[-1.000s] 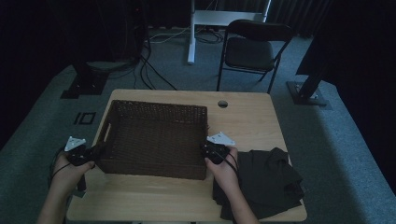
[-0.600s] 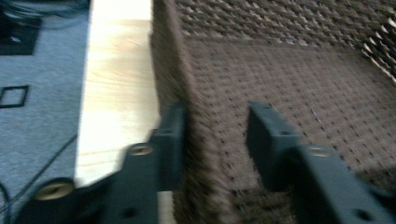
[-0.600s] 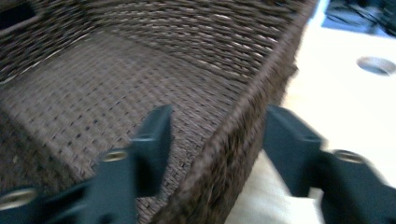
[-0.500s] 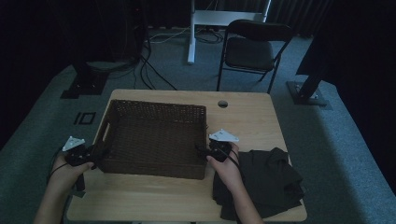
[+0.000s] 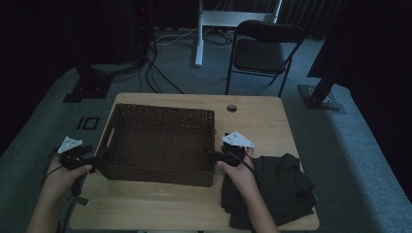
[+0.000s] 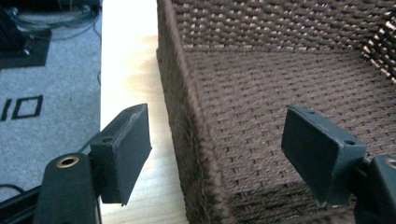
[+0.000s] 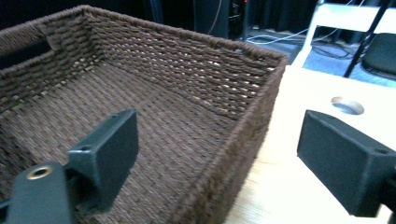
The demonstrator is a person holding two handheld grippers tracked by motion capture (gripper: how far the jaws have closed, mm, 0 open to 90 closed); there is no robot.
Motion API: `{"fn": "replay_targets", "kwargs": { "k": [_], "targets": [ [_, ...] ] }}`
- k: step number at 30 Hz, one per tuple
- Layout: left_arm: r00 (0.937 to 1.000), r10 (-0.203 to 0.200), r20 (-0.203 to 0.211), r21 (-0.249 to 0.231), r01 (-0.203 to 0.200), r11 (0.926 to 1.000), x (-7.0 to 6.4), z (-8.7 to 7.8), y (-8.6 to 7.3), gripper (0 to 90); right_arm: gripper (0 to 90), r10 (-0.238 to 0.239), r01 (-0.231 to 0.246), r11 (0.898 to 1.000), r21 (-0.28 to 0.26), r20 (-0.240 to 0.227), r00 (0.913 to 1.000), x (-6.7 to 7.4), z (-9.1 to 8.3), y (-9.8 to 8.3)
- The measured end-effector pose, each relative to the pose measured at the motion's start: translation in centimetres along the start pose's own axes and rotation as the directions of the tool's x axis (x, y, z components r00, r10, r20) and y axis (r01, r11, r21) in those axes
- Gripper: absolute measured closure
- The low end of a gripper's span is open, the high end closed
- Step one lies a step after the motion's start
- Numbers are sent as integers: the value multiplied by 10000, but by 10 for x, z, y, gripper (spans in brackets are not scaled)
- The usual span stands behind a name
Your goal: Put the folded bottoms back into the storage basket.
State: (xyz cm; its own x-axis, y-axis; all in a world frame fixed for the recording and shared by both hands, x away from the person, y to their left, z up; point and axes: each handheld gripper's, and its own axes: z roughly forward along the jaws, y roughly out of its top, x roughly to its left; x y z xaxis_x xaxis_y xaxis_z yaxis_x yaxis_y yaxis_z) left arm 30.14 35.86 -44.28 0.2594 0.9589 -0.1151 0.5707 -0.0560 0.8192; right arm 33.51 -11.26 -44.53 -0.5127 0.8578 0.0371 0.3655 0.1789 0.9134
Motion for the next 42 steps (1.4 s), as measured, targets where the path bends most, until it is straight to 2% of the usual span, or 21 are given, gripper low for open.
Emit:
{"fn": "replay_targets", "kwargs": {
  "k": [5,9,16,20,27,35,42],
  "targets": [
    [9997,106,230,-315,-99,9995,-5,-6,8,194,134,-42,50,9996,282,-288,9996,-3,-6,2],
    [9989,171,432,-404,-154,9991,-12,-7,12,195,131,-43,50,9997,227,-307,9995,-6,-11,2],
    [9965,300,783,-563,-256,9981,-25,-4,19,194,131,86,-83,9998,175,-148,9999,-15,-17,2],
    [9936,517,1000,-613,-457,9971,-35,-1,22,195,131,-43,44,10000,85,-85,10000,-19,-22,3],
    [9828,851,1641,-756,-734,9944,-56,3,28,195,128,14,-13,10000,95,-79,10000,-29,-30,1],
    [9697,1207,2124,-919,-1031,9904,-79,9,35,195,120,47,-47,10000,39,54,10000,-38,-39,-2],
    [9567,1477,2509,-1056,-1246,9866,-98,14,39,194,120,311,-307,9995,-93,456,9985,-49,-49,-5]
  ]
}}
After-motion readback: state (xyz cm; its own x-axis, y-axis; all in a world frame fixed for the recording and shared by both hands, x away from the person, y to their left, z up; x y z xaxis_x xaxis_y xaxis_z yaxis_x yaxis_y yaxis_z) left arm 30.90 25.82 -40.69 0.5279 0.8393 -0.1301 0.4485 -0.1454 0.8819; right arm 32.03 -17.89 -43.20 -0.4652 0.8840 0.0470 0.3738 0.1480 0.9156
